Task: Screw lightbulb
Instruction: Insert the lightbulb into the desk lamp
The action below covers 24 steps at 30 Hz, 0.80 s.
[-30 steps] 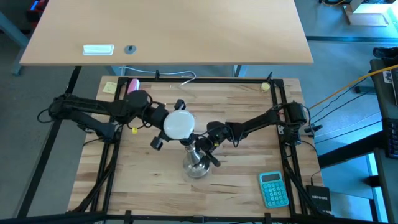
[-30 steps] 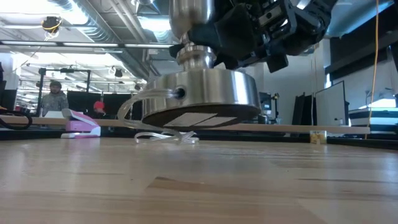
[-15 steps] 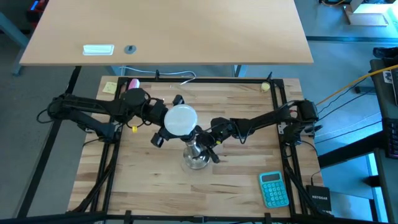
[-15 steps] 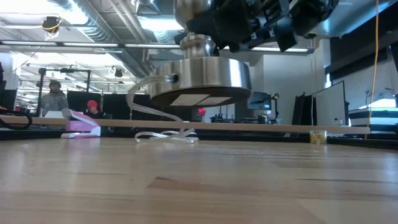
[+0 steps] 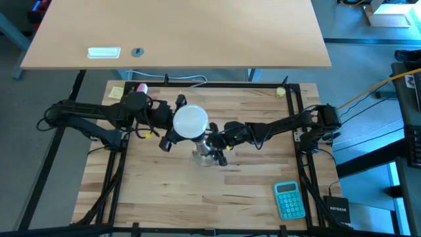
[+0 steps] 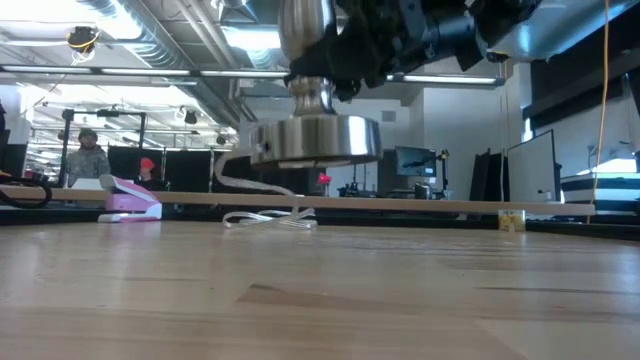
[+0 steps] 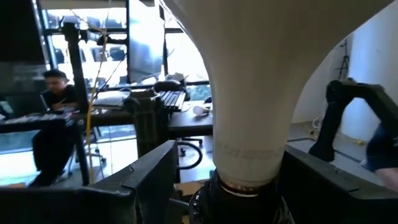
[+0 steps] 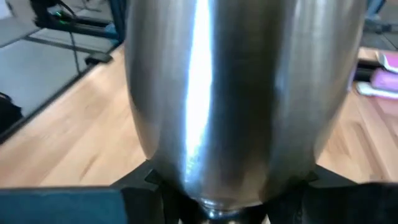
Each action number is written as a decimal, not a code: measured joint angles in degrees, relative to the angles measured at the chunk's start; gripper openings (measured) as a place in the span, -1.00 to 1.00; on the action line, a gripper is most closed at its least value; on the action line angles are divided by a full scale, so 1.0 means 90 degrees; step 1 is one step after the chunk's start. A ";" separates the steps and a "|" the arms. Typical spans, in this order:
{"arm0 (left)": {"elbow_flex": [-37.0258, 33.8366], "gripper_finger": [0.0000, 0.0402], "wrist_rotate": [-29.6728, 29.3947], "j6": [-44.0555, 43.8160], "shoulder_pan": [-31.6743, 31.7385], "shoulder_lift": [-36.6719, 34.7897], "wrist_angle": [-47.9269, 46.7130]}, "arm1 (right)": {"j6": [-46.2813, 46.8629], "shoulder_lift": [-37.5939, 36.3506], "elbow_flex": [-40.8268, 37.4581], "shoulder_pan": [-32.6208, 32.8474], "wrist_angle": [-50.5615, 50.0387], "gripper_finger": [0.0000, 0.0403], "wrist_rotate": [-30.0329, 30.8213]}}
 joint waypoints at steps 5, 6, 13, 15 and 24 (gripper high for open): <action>0.0000 0.24 -0.0399 0.0011 -0.0011 -0.0167 -0.0109 | 0.0111 0.0000 0.0000 -0.0038 0.0042 -0.20 0.0215; 0.0000 0.24 -0.0526 -0.0009 -0.0034 -0.0178 -0.0116 | 0.0173 0.0000 0.0000 -0.0065 0.0043 -0.20 0.0297; -0.0002 0.24 -0.1771 -0.0043 -0.0235 -0.0313 -0.0365 | 0.0322 -0.0002 0.0002 -0.0222 0.0065 -0.20 0.0465; -0.0002 0.24 -0.1933 -0.0028 -0.0266 -0.0411 -0.0475 | 0.0394 -0.0002 0.0002 -0.0286 0.0061 -0.20 0.0458; -0.0005 0.24 -0.2311 -0.0030 -0.0333 -0.0737 -0.1011 | 0.0395 -0.0002 0.0002 -0.0305 0.0071 -0.20 0.0537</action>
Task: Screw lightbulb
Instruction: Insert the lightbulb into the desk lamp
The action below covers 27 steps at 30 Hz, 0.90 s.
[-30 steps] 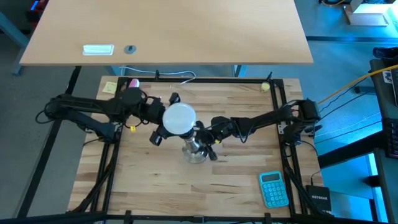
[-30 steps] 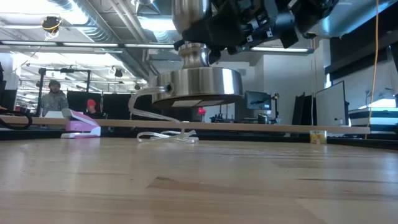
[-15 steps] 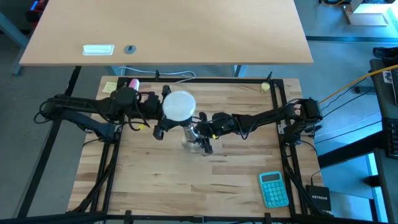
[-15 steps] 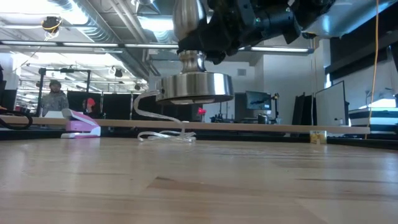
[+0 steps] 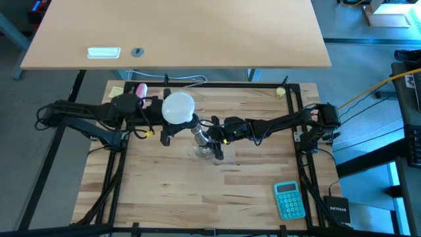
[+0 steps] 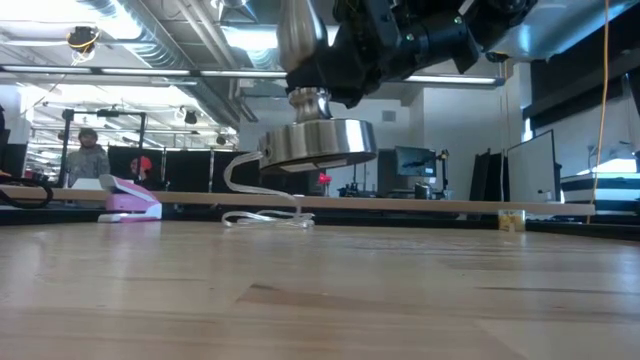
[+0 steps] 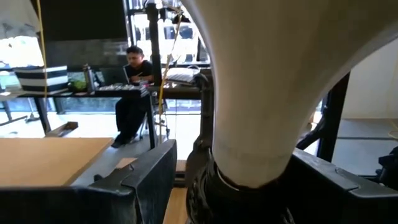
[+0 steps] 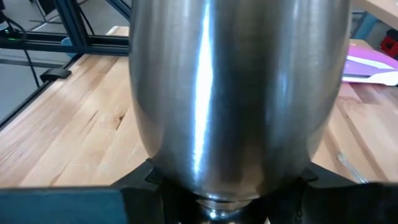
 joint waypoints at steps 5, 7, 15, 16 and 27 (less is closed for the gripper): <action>0.0007 0.24 -0.0057 -0.0080 0.0005 -0.0045 -0.0180 | -0.0050 -0.0001 0.0000 -0.0127 -0.0031 -0.20 -0.0006; 0.0007 0.24 -0.0071 -0.0027 0.0007 -0.0072 -0.0208 | -0.0061 -0.0002 0.0000 -0.0187 -0.0028 -0.20 -0.0010; 0.0007 0.24 -0.0526 0.0361 0.0059 -0.0193 -0.0212 | -0.0147 -0.0002 0.0000 -0.0318 0.0064 -0.20 -0.0046; 0.0007 0.24 -0.0535 0.0365 0.0087 -0.0193 -0.0209 | -0.0156 -0.0002 0.0000 -0.0335 0.0064 -0.20 -0.0052; 0.0024 0.24 -0.1019 0.0313 0.0114 -0.0198 -0.0479 | -0.0393 0.0531 0.0000 -0.0700 0.0811 -0.20 -0.0303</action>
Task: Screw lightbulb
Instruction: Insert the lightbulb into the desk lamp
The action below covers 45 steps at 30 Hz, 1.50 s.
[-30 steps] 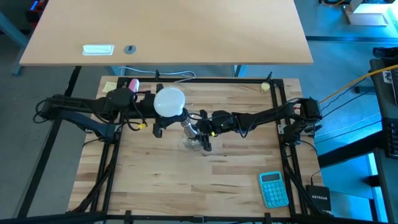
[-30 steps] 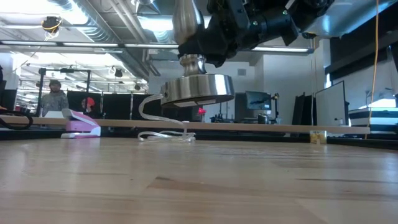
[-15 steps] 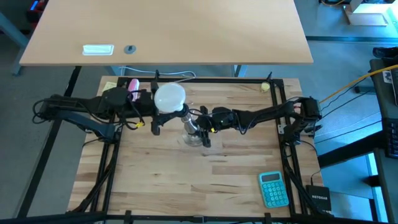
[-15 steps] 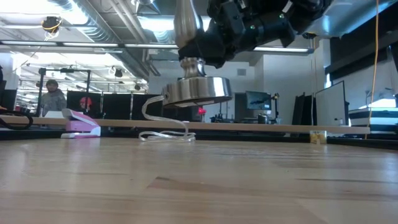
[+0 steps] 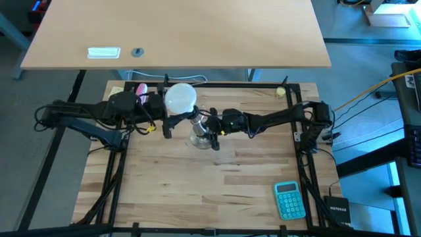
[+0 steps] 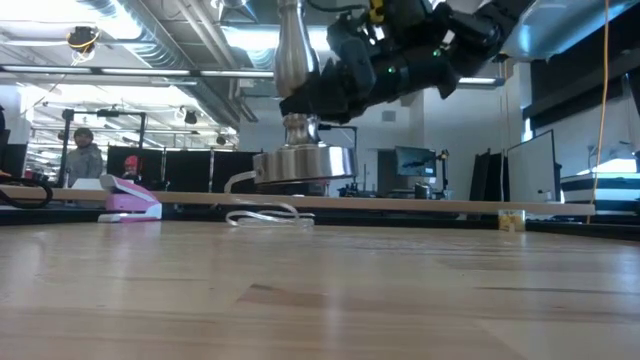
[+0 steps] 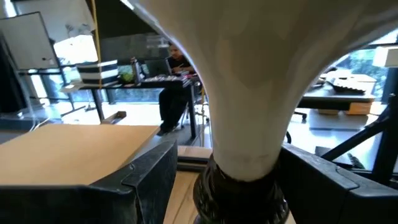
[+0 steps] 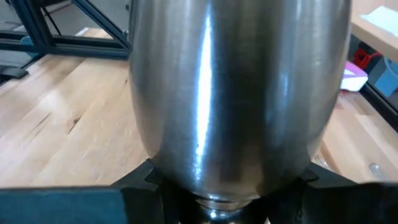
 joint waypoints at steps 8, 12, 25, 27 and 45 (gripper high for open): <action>0.0010 0.24 -0.0086 -0.0236 0.0000 -0.0009 -0.0495 | 0.0105 0.0196 -0.0012 -0.0123 0.0383 -0.20 -0.0144; 0.0007 0.24 -0.0121 -0.0329 0.0005 -0.0012 -0.0748 | 0.0162 0.0214 -0.0017 -0.0164 0.0300 -0.20 -0.0185; -0.0017 0.24 -0.0730 -0.0439 -0.0010 -0.0514 -0.0880 | 0.0219 0.0183 0.0002 -0.0395 0.0801 -0.20 -0.0253; -0.0017 0.24 -0.0970 -0.0453 -0.0020 -0.0535 -0.0841 | 0.0226 0.0183 0.0000 -0.0450 0.0760 -0.20 -0.0153; -0.0012 0.24 -0.3386 -0.0017 -0.1147 0.0041 0.0128 | 0.0031 0.0710 -0.0002 -0.0568 0.1560 -0.20 0.0101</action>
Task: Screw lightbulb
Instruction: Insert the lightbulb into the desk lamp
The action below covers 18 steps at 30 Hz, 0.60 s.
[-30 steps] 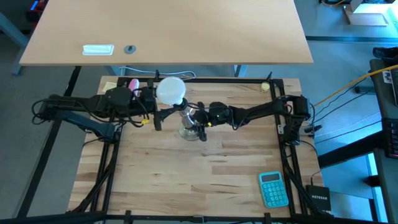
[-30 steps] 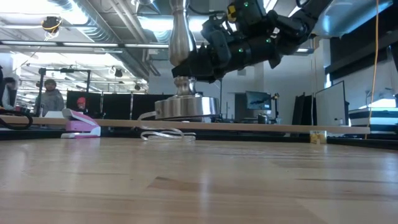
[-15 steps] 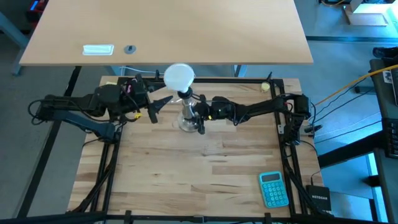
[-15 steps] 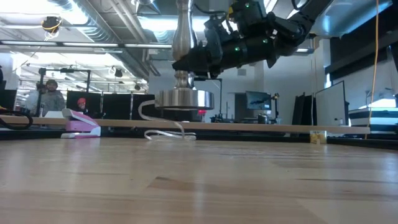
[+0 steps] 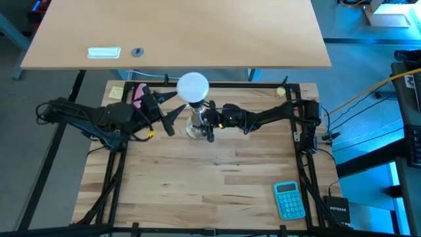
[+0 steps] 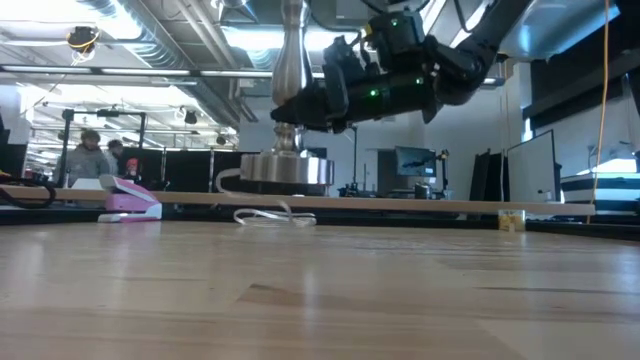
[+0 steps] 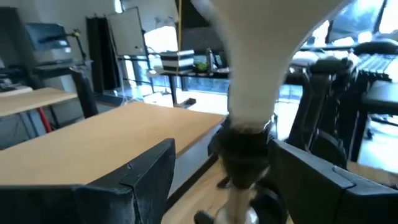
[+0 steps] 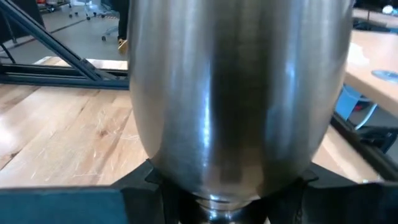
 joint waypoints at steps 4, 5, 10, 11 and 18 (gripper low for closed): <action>0.0004 0.24 -0.0710 0.0492 -0.0408 0.0283 0.0808 | 0.0031 0.0123 -0.0003 -0.0001 0.0004 -0.20 0.0038; 0.0005 0.24 -0.0927 0.0647 -0.0502 0.0365 0.1000 | 0.0027 0.0123 -0.0005 -0.0001 0.0006 -0.20 0.0037; 0.0061 0.24 -0.1704 0.1358 -0.0713 0.0772 0.1910 | -0.0006 0.0123 -0.0005 0.0001 0.0126 -0.20 0.0049; 0.0147 0.24 -0.1707 0.1418 -0.0713 0.0871 0.1936 | -0.0005 0.0123 -0.0005 0.0002 0.0119 -0.20 0.0047; 0.0836 0.24 -0.1711 0.1871 -0.0585 0.1429 0.1956 | -0.0007 0.0123 -0.0005 0.0002 0.0127 -0.20 0.0047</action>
